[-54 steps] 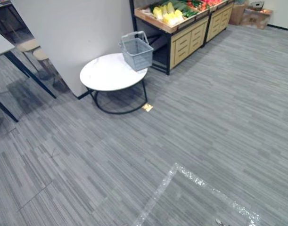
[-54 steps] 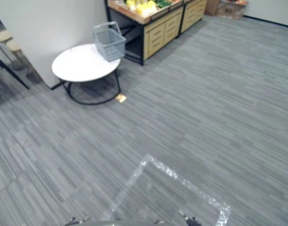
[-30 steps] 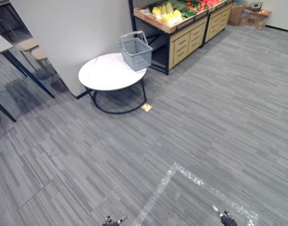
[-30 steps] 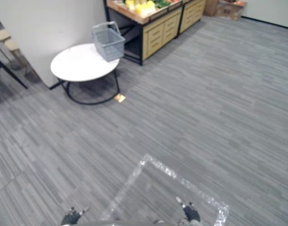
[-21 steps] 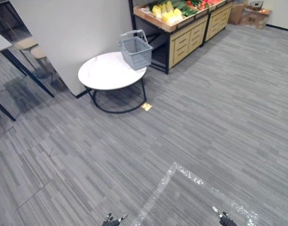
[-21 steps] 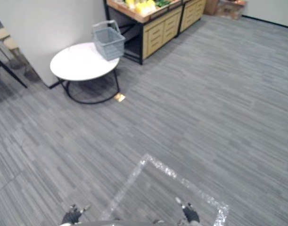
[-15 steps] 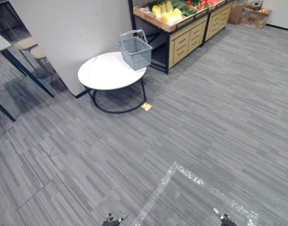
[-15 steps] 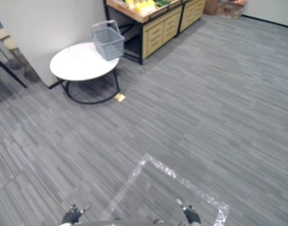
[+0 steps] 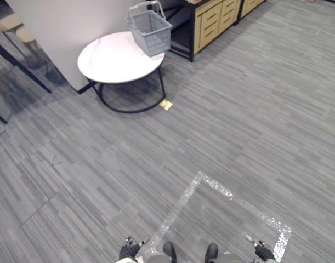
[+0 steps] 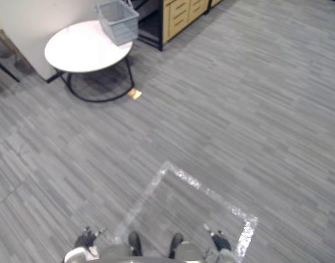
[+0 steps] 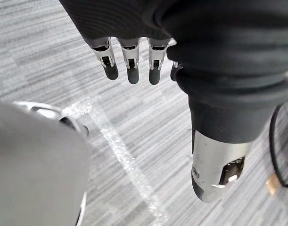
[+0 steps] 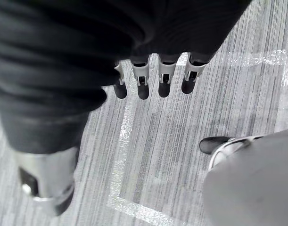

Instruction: Pick vegetable in the basket

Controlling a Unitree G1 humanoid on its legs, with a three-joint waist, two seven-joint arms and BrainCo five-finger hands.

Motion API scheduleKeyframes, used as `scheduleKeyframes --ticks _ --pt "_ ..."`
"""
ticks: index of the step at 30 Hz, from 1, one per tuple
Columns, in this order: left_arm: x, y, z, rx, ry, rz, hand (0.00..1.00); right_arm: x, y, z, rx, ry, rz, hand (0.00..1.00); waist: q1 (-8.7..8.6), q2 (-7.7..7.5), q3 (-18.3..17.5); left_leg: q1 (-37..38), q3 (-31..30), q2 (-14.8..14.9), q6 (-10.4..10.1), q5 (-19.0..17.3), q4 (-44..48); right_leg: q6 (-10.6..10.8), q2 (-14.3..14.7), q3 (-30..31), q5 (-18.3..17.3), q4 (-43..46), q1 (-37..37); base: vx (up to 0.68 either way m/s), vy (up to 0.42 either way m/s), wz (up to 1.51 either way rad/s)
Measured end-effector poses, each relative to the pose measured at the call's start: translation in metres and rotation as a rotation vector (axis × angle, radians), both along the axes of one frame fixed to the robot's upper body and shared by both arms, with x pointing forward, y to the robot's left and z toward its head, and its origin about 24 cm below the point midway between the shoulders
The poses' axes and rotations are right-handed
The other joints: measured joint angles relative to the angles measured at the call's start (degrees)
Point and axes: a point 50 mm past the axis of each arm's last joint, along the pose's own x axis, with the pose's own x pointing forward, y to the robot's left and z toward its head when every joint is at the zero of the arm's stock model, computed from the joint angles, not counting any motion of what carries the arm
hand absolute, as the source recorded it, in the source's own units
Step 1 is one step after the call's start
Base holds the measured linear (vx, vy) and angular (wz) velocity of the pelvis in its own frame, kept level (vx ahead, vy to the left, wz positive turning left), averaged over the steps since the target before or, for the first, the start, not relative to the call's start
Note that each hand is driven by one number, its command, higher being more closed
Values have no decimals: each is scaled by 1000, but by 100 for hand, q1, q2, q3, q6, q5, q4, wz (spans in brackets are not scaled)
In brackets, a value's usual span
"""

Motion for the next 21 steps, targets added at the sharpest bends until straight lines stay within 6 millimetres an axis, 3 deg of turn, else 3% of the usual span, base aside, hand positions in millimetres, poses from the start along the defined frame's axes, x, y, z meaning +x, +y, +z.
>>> scheduleKeyframes --ticks 1,2,4,6,8,10,11,12,13,15,17,18,19,20,21 --pt "4 -1 2 -1 -20 -2 0 -2 -4 0 -13 8 10 0 6 28 126 -355 -33 207 6 82 925 -8 30 -41 -71 3 206 128 10 21" --pt "5 -1 2 -3 -25 -3 0 -4 -10 1 -28 20 20 0 3 115 148 -588 -215 223 -16 -40 1397 28 -4 -44 -157 7 380 155 53 12" --pt "5 0 3 -9 -31 14 0 4 -13 3 -38 8 44 0 19 125 150 -892 -288 144 -22 -146 1227 80 -133 -19 -197 -13 451 194 113 -12" --pt "4 3 3 -12 -33 38 0 16 -14 6 -47 -14 64 0 64 116 156 -1100 -218 130 -24 -82 349 169 -229 48 -252 -25 469 278 156 -21" --pt "1 4 2 -8 -20 53 0 27 -11 9 -57 -34 98 0 186 108 160 -1095 -170 83 -83 535 -1586 443 -323 119 -298 -141 680 384 212 -20" --pt "-3 6 1 -2 -8 59 0 36 -8 11 -65 -50 119 0 307 131 165 -1099 -205 191 -91 823 -2626 707 -324 238 -391 -302 945 433 236 -34" --pt "-6 6 0 0 1 62 0 37 -7 11 -66 -51 127 0 349 131 166 -1141 -206 229 -81 829 -2695 811 -341 281 -440 -344 1054 549 346 -51" --pt "-10 10 0 8 11 67 0 39 -6 12 -64 -64 128 0 389 90 154 -1154 -169 255 34 1300 -2492 1039 -492 359 -556 -403 1298 575 374 -41" --pt "-9 15 1 23 15 60 0 44 2 12 -48 -80 132 0 443 -139 138 -1213 -63 117 216 1586 -2130 1207 -763 454 -477 -374 1360 562 357 -32" --pt "-7 20 3 37 8 61 0 50 14 12 -18 -101 140 0 469 -329 92 -1326 44 -26 464 1137 -1640 1176 -1093 755 -7 145 1011 674 395 -16" --pt "-10 22 2 41 19 72 0 46 14 10 -10 -92 138 0 413 -347 85 -1116 77 -159 596 625 -1223 1189 -1365 1017 663 1114 812 719 403 3" --pt "-17 22 0 39 35 77 0 35 13 7 -8 -67 133 0 359 -335 69 -519 166 -292 644 174 -1268 915 -1704 1071 2040 2460 337 610 332 0" --pt "-20 19 -1 34 40 74 0 32 13 6 -4 -60 132 0 328 -338 49 -311 181 -336 659 66 -1361 760 -1810 1092 2750 2916 127 722 370 2" --pt "-21 21 0 41 44 62 0 27 16 4 6 -51 130 0 286 -336 42 -41 179 -406 676 -40 -1493 916 -1914 1203 2890 3829 -308 474 205 11" --pt "-19 22 0 44 42 55 0 25 18 3 13 -45 130 0 257 -338 50 158 167 -477 694 -70 -1610 901 -1922 1303 2622 4465 -633 473 179 18"
